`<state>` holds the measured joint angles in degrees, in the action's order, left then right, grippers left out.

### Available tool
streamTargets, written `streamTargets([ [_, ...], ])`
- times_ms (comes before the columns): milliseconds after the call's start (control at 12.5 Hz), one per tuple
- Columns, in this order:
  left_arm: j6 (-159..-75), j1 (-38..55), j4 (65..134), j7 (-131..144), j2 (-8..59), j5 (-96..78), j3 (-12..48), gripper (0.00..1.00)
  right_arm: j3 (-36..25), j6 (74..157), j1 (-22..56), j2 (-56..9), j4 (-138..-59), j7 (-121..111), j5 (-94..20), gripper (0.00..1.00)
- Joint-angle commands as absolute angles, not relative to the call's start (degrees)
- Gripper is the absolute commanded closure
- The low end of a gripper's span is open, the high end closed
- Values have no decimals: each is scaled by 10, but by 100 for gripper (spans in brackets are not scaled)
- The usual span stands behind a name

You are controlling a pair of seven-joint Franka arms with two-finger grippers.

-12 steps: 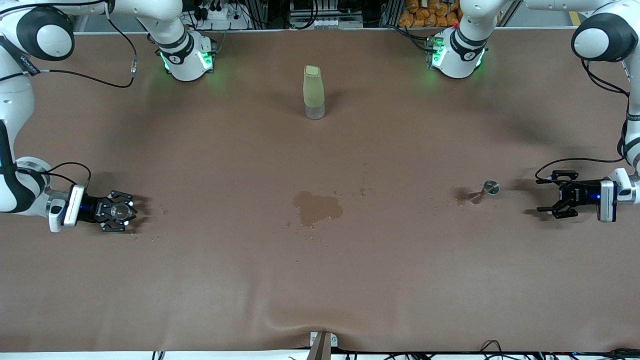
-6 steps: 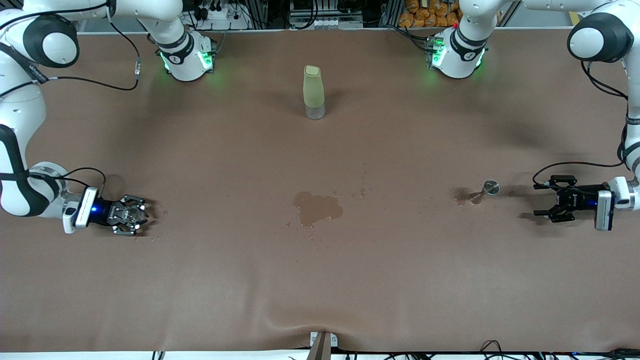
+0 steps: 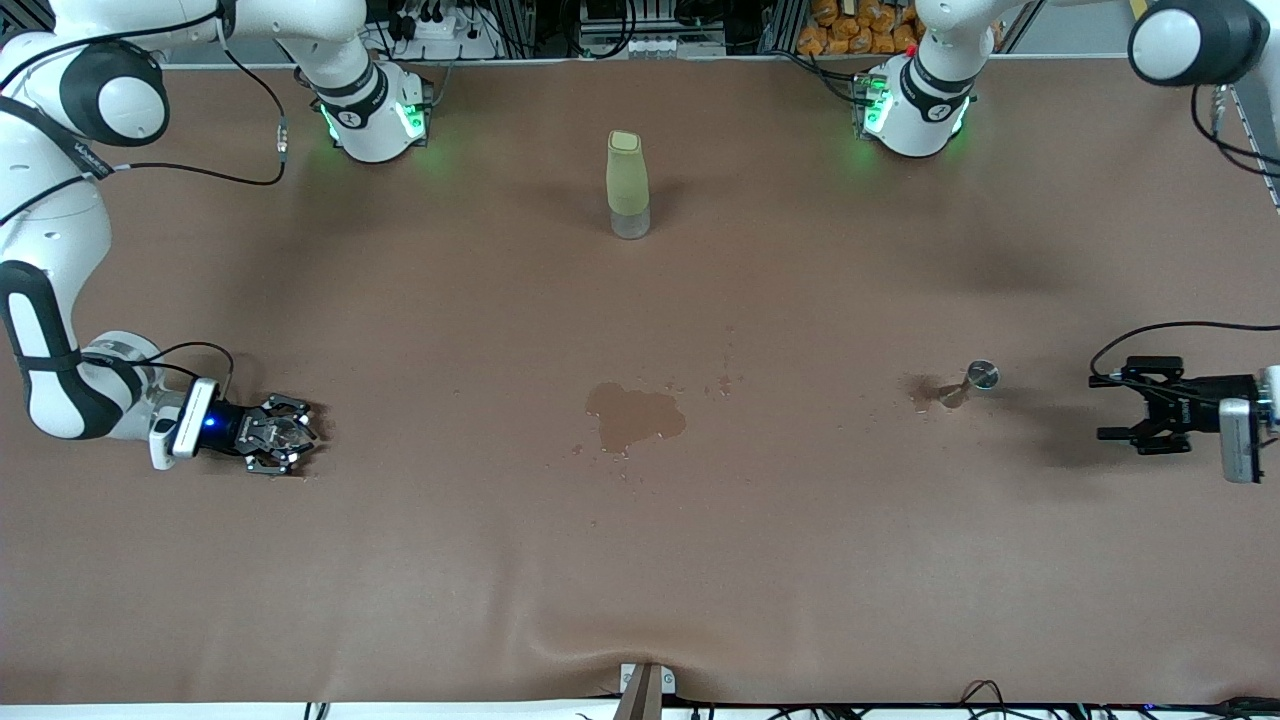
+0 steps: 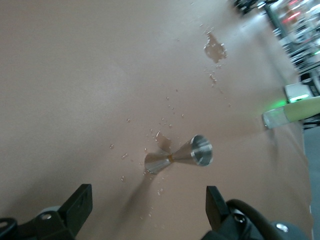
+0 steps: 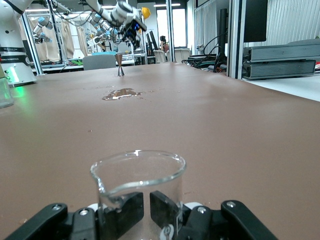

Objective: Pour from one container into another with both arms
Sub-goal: 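Open the right gripper off the beaker while the left gripper releases the jigger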

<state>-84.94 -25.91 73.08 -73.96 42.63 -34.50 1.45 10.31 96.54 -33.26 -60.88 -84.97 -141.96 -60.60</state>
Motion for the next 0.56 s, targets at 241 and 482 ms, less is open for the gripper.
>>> streamTargets([
  [241,-860,-153,755,-438,288,-223,14,0,105,960,-330,-624,-839,-1436,-627,100],
  [482,-860,-77,755,-276,242,-145,15,0,105,960,-330,-624,-839,-1436,-628,29],
])
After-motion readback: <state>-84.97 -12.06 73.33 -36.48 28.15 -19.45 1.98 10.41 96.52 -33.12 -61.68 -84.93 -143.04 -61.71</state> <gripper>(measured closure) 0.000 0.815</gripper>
